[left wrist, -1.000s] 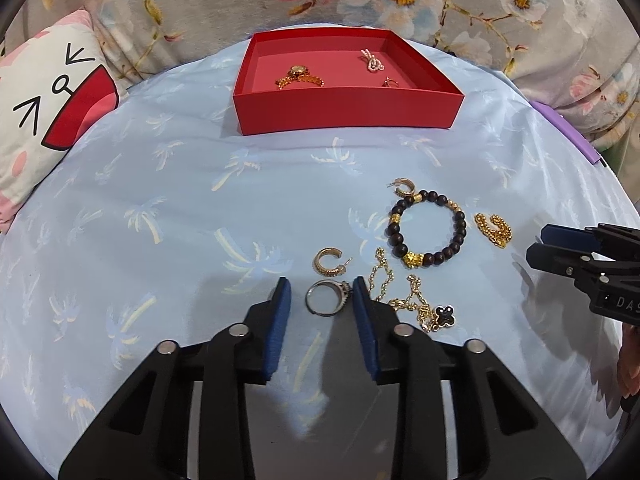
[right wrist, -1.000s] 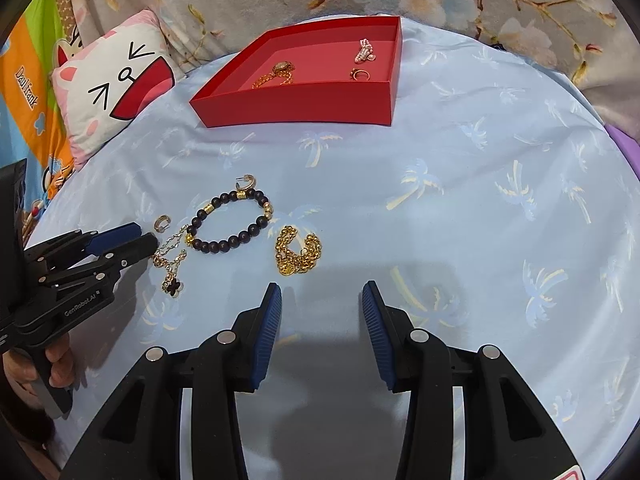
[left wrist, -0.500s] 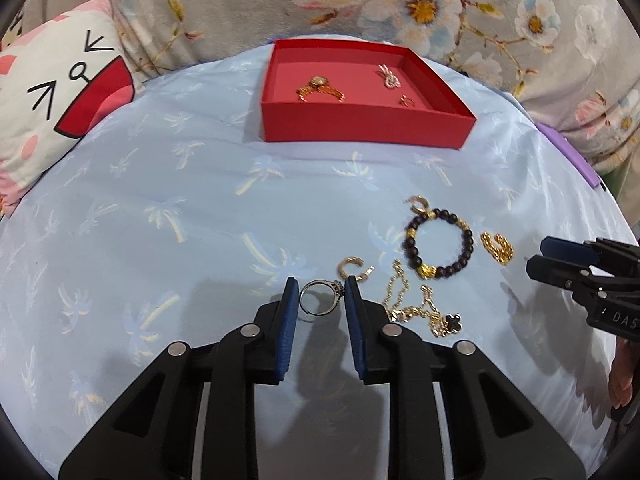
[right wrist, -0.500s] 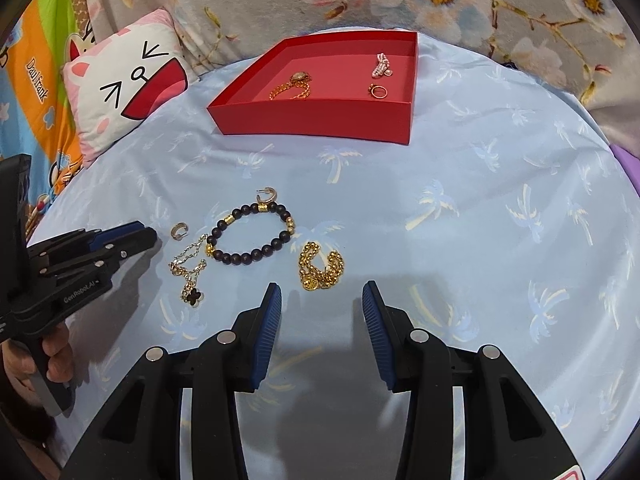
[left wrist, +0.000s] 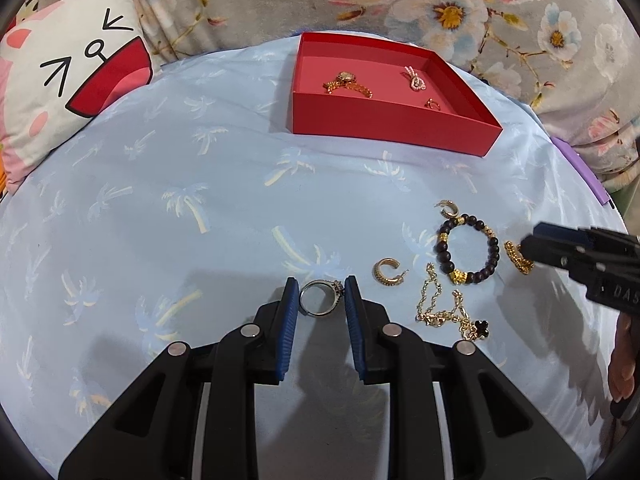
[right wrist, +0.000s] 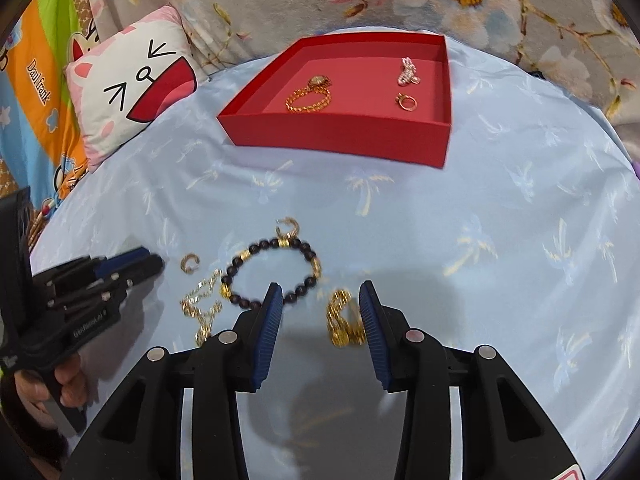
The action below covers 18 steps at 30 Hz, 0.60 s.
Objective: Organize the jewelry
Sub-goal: 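Grasp the black bead bracelet with the right gripper while the left holds the silver ring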
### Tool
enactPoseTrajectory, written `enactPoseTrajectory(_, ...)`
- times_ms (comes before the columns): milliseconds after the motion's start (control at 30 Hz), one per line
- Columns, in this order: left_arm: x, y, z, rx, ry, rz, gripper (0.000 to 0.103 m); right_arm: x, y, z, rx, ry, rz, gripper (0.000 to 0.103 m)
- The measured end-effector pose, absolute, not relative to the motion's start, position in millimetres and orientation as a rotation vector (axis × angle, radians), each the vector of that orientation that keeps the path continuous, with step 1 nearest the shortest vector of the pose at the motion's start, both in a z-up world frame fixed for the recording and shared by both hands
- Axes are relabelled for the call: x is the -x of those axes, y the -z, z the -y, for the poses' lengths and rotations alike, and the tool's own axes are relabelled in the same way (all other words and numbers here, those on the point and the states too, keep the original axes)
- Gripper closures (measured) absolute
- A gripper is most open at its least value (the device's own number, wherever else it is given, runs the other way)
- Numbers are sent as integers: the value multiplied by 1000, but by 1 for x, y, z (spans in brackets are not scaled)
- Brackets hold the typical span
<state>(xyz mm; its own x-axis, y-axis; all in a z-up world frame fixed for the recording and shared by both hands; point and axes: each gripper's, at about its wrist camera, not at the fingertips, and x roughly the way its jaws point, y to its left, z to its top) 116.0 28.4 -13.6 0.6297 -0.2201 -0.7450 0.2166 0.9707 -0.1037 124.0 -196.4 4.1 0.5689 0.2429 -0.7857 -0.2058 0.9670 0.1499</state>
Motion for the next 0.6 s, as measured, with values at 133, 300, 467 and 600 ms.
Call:
enactPoseTrajectory(133, -116, 14, -29, 12, 253, -854, 80, -137, -4, 185, -26, -275, -925, 67)
enactPoseTrajectory(300, -116, 15, -29, 13, 256, -854, 80, -137, 5, 178, -22, -297, -952, 68)
enactPoseTrajectory(467, -117, 15, -29, 11, 258, -854, 80, -146, 11, 177, -17, -279, -956, 77)
enactPoseTrajectory(600, -117, 15, -29, 11, 259, -854, 80, -152, 18, 176, 1, -265, -963, 87)
